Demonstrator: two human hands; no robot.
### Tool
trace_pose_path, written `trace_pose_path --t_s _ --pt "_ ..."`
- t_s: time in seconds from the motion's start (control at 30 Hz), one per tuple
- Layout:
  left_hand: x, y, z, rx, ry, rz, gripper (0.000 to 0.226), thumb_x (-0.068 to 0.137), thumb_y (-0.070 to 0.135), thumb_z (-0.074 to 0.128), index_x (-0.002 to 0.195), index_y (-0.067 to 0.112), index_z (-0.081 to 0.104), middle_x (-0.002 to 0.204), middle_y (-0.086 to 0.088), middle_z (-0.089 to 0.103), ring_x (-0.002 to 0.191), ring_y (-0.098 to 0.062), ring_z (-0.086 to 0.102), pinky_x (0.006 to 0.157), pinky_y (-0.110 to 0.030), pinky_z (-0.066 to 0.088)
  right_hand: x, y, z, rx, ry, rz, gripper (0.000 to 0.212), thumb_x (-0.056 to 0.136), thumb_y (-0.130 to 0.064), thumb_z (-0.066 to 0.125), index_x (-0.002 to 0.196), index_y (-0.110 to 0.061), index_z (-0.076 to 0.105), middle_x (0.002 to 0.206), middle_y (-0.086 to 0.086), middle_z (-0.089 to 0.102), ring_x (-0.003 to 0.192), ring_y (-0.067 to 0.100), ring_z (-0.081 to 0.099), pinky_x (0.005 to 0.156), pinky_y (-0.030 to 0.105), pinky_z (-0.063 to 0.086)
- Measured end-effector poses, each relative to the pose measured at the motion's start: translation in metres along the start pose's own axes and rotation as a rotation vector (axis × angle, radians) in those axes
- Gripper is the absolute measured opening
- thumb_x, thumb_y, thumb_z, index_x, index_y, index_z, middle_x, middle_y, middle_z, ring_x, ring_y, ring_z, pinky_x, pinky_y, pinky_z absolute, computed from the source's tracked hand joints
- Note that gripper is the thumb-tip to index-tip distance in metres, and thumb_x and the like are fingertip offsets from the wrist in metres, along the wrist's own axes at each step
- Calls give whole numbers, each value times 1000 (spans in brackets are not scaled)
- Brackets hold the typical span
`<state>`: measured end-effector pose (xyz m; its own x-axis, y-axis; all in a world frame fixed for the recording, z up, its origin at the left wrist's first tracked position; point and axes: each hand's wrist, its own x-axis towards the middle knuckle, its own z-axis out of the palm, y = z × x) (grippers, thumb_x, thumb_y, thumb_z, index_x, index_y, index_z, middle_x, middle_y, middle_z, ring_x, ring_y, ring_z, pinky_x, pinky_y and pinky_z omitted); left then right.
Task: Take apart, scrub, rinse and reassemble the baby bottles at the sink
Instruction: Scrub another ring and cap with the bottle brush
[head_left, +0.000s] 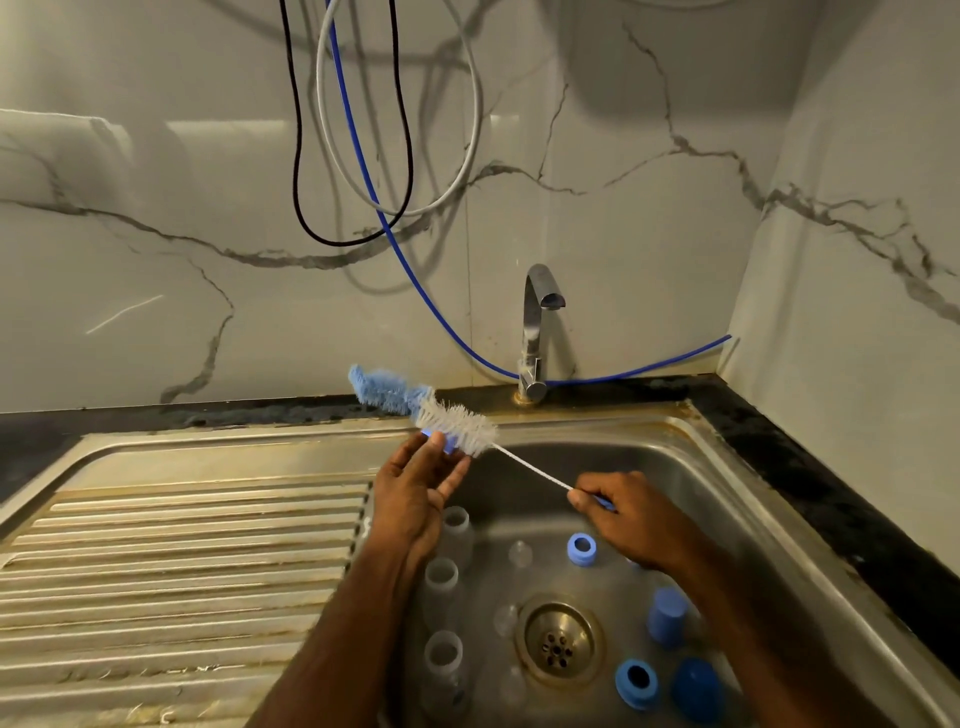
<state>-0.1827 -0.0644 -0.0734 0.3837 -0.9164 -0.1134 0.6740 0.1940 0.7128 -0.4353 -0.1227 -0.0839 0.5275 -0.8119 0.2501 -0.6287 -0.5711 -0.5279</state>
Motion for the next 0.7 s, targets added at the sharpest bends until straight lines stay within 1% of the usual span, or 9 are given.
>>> trace_pose_path --t_s 0.07,0.13,0.2,0.3,0.37,0.47,0.53,0.63,0.7 --pt "-1 -2 1 110 -35 11 44 80 12 71 123 3 64 119 -18 72 111 -33 70 94 -50 57 -1 1 1 -13 -15 8 31 102 -32 52 71 -27 54 62 -5 52 59 5 50 58 18 39" --pt "-5 -8 6 222 -82 55 33 84 5 69 117 4 66 117 -17 73 114 -34 68 97 -52 55 2 -1 6 -41 18 20 32 101 -36 50 73 -23 53 62 -2 54 59 9 52 60 26 44" --pt "-6 -11 6 292 -150 86 38 85 1 67 122 7 66 119 -15 72 116 -34 67 100 -51 54 4 -2 9 -28 62 34 33 101 -37 50 73 -21 52 62 1 55 58 12 53 61 33 46" --pt "-6 -6 4 192 -219 16 50 83 1 63 133 6 60 129 -15 68 120 -31 65 103 -48 53 6 0 4 74 77 80 36 101 -32 53 67 -22 51 57 -4 50 54 7 46 58 30 41" --pt "-7 -3 6 41 -203 -48 46 87 2 58 133 4 59 132 -16 66 123 -32 64 101 -46 53 6 4 3 152 29 105 36 102 -29 54 67 -21 53 56 -8 49 54 3 44 60 28 40" --pt "-4 1 4 -115 -137 -76 32 97 3 50 128 2 60 129 -21 67 118 -34 66 98 -44 54 3 6 2 217 -49 109 32 102 -27 54 72 -16 59 59 -8 50 56 2 46 61 26 42" --pt "-6 0 5 -99 -110 -93 30 100 2 49 128 0 59 129 -24 66 117 -35 66 97 -45 54 2 1 5 242 -44 92 33 102 -27 54 71 -16 58 58 -6 50 56 2 46 57 23 43" --pt "-13 -13 15 63 -137 -110 33 94 0 54 127 -3 59 129 -28 64 109 -32 70 96 -42 56 5 -10 16 182 43 35 33 101 -29 54 71 -17 56 59 0 52 55 4 46 58 30 42" --pt "-16 -19 22 50 -131 -103 34 90 0 59 124 -2 60 129 -29 63 109 -33 69 95 -42 56 6 -14 20 142 77 13 33 101 -29 55 71 -17 55 60 2 53 56 6 47 59 31 42"
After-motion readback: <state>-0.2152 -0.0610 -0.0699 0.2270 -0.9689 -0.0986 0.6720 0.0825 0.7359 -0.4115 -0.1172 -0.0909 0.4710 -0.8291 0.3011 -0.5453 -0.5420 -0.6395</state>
